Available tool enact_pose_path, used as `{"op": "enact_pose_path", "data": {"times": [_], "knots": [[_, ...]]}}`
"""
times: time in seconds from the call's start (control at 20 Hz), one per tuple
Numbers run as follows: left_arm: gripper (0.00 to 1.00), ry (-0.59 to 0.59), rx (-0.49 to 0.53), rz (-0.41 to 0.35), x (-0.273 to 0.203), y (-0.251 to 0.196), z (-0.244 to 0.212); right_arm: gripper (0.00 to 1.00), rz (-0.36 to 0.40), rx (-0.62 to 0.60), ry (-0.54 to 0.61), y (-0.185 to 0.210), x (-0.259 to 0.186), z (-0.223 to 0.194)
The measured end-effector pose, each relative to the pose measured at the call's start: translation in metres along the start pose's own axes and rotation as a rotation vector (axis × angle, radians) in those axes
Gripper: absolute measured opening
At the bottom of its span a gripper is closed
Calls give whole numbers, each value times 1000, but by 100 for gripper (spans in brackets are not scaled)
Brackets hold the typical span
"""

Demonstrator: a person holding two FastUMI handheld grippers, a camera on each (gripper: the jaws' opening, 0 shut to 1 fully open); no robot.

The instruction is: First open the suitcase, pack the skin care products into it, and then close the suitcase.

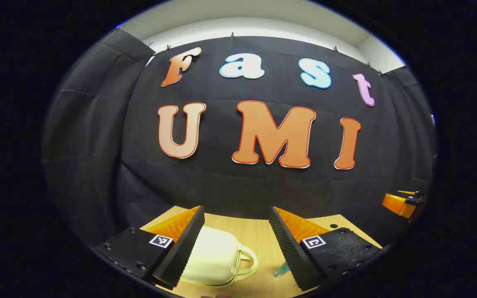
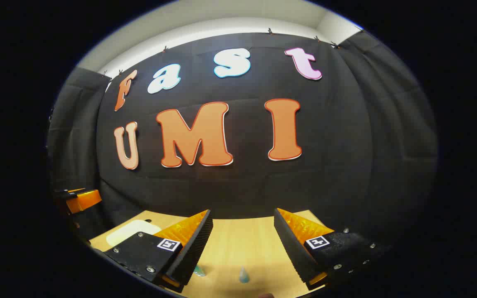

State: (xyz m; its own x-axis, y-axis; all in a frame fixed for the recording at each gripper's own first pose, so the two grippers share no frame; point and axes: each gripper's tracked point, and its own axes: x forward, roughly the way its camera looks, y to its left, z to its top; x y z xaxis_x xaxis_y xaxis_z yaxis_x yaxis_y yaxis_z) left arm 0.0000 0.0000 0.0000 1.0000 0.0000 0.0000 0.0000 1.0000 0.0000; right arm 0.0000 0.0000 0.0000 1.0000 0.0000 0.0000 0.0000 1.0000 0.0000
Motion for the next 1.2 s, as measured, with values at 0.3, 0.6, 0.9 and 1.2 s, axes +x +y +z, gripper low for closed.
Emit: {"op": "enact_pose_path", "data": {"times": [0.3, 0.6, 0.9, 1.2], "knots": [[97, 21, -6, 13, 3, -15, -6, 94, 52, -25, 62, 7, 10, -18], [97, 60, 47, -61, 31, -12, -12, 94, 10, 4, 94, 25, 15, -23], [97, 60, 67, -136, 45, -12, -12, 94, -48, -3, 117, 26, 11, -30], [97, 83, 87, -121, 45, -1, -23, 95, -44, -23, 137, 32, 12, -36]]}}
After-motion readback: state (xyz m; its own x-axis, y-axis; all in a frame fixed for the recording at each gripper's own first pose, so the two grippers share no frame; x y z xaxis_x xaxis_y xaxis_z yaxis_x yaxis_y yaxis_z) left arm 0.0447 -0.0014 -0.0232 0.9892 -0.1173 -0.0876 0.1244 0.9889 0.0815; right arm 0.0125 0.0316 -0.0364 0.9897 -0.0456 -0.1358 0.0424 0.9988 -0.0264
